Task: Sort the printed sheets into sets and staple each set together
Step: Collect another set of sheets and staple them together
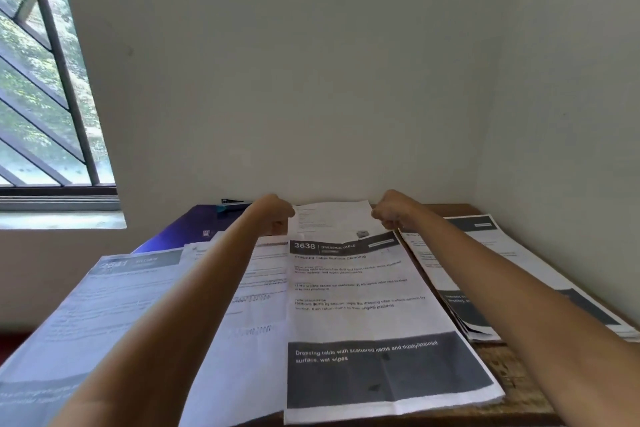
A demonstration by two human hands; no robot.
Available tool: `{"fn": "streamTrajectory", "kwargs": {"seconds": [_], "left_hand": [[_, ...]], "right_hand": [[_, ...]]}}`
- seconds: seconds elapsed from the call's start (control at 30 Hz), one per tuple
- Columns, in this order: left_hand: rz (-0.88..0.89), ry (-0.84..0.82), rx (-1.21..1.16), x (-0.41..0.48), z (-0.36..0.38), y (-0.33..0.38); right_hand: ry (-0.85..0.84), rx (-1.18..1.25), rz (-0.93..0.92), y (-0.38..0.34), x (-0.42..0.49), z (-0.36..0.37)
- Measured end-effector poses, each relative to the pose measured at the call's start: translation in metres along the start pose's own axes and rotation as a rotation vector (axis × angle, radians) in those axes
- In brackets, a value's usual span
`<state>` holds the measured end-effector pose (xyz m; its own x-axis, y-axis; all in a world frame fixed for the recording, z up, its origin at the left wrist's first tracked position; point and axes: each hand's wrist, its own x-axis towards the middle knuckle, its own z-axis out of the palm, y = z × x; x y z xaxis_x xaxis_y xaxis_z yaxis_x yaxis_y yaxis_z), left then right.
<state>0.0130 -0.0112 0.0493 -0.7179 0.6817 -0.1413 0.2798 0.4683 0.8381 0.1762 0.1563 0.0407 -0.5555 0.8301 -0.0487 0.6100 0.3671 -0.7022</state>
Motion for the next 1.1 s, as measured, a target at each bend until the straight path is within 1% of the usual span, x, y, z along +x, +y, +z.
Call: {"fn": "streamTrajectory", "kwargs": {"seconds": [0.13,0.23,0.33,0.43,0.57,0.63,0.73,0.83,0.93,1.03,1.1], "left_hand": [[-0.023,0.004,0.102,0.032,0.008,0.007],[-0.015,0.007,0.256,0.051,0.014,0.01],[-0.011,0.008,0.347,0.066,0.023,0.015],[0.001,0.023,0.471,0.074,0.034,0.022],[0.012,0.057,0.544,0.082,0.042,0.025],[0.006,0.07,0.506,0.088,0.041,0.024],[-0.068,0.024,0.386,0.1,0.038,0.017],[-0.114,0.013,0.222,0.11,0.035,0.01],[-0.056,0.061,0.243,0.108,0.038,0.009],[0.022,0.091,0.076,0.114,0.037,0.013],[0.108,0.134,-0.039,0.114,0.032,0.018]], "right_hand": [[0.008,-0.033,0.015,0.002,0.028,0.01],[-0.002,-0.097,0.018,0.002,0.042,0.012],[0.005,-0.138,0.017,0.006,0.059,0.012],[-0.005,-0.149,0.019,0.007,0.072,0.015],[-0.013,-0.127,0.021,0.007,0.089,0.018],[-0.03,-0.12,0.057,0.006,0.097,0.018],[-0.061,-0.114,0.112,0.005,0.104,0.016],[-0.08,-0.017,0.135,0.009,0.113,0.016],[-0.083,0.08,0.163,0.013,0.117,0.016],[-0.043,0.205,0.174,0.014,0.119,0.013],[-0.006,0.252,0.145,0.013,0.121,0.007]]}}
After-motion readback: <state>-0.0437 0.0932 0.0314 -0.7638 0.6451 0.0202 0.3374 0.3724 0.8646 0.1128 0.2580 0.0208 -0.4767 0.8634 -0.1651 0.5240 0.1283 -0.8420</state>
